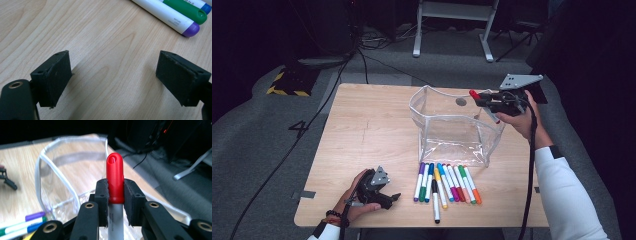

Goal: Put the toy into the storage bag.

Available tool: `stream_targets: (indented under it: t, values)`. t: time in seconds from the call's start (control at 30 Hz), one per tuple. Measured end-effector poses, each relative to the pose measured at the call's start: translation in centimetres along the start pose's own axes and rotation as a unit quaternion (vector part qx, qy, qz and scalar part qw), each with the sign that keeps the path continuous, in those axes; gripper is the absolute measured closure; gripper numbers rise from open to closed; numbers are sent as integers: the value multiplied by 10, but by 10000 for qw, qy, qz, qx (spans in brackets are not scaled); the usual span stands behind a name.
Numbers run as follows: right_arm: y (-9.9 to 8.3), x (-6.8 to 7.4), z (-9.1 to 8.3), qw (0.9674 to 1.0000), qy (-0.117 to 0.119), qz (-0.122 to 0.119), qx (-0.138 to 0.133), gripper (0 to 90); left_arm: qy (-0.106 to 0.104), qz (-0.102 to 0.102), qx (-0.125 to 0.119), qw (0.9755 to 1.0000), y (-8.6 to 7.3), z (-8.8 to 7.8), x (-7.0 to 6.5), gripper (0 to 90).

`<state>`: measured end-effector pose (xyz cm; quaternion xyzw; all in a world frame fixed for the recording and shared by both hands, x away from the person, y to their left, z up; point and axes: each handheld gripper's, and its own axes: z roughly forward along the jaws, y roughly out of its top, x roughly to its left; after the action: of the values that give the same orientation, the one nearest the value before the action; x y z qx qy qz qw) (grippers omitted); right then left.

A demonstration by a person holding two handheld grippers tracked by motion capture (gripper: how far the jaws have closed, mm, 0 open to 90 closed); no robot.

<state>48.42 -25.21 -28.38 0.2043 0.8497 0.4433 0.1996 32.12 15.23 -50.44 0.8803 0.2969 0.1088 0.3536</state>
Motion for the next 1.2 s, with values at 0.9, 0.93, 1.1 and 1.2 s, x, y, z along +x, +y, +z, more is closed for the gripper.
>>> stream_targets:
  t: [0.9, 0.93, 1.1, 1.2]
  values:
    - [-13, 17, 32, 9851, 853, -151, 1488, 729, 4, -2, -3, 10000, 0, 0, 0, 132]
    - [-13, 18, 32, 9848, 864, -157, 1499, 705, 4, -1, -2, 10000, 0, 0, 0, 132]
    - [-13, 17, 32, 9849, 764, -99, 1549, 660, 3, -3, -3, 10000, 0, 0, 0, 132]
    - [-13, 17, 33, 9853, 682, -96, 1562, 629, 3, -1, -1, 10000, 0, 0, 0, 132]
